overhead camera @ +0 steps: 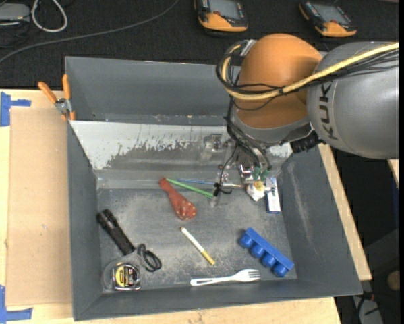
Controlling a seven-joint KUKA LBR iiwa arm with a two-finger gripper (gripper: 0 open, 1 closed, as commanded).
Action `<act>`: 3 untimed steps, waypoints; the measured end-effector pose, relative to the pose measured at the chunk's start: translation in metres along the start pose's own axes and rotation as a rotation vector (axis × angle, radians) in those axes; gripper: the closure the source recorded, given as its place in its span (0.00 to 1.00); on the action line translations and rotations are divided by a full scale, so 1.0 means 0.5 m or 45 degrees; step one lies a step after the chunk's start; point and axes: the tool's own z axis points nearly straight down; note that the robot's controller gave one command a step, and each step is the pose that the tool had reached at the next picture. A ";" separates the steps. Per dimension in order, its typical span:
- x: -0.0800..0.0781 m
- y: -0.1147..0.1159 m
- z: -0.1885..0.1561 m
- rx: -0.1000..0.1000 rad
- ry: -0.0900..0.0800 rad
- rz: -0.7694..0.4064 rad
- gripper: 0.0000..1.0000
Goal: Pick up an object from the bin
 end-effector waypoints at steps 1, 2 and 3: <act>-0.002 -0.001 -0.010 -0.001 -0.010 0.003 0.00; -0.004 0.017 0.178 -0.003 -0.012 0.131 0.00; -0.005 0.017 0.222 -0.003 -0.010 0.144 0.00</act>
Offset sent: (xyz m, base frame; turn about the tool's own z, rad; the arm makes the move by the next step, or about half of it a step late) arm 0.0002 0.0143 -0.1550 0.1706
